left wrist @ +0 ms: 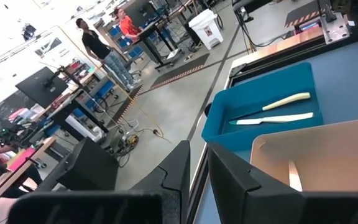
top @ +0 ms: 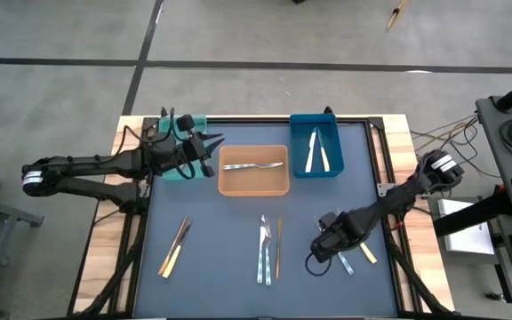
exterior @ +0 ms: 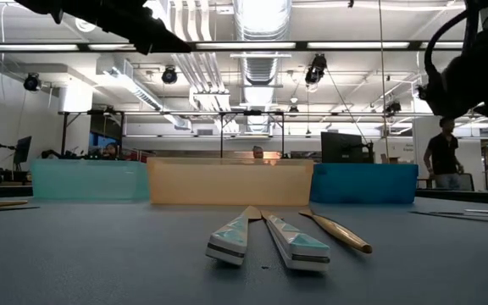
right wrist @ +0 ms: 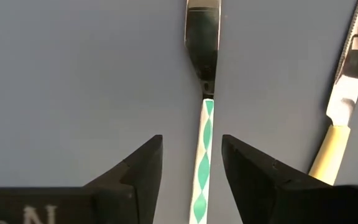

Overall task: Sort silverware by color (type)
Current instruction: Put the white knife in the orange bin

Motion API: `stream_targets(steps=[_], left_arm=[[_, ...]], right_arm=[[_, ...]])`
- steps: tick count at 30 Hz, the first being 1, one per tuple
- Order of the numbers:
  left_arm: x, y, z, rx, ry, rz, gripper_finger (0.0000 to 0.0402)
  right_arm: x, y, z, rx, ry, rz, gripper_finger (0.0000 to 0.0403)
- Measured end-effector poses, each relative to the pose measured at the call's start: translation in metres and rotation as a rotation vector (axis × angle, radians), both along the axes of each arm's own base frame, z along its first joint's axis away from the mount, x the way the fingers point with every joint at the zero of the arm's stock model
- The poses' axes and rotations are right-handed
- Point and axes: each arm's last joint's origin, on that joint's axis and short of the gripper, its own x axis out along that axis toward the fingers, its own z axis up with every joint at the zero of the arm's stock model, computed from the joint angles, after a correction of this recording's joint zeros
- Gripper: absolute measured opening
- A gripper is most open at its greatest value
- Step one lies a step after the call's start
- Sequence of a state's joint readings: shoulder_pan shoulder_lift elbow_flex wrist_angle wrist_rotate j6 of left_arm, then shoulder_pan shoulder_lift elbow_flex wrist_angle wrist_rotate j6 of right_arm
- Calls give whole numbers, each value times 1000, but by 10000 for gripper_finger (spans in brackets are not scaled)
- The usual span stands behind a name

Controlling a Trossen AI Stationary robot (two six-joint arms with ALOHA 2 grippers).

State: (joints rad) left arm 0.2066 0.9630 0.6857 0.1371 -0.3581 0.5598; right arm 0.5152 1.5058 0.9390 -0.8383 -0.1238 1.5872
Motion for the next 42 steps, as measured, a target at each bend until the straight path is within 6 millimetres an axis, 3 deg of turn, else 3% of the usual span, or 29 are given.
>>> stream_targets(steps=[13,30,33,39,42], left_arm=[[0,0,-2,-5,22,0,40],[0,0,-2,-8,20,1,40],[0,0,-2,-8,20,0,40],[0,0,-2,-8,19,0,40],[0,0,-2,-8,19,1,40]], right_arm=[[6,3,-27,-50,85,60,141],[8,3,-31,-44,89,74,134],[8,4,-31,-41,83,74,111],[10,5,-31,-31,62,89,24],[10,5,-31,-30,61,90,20]])
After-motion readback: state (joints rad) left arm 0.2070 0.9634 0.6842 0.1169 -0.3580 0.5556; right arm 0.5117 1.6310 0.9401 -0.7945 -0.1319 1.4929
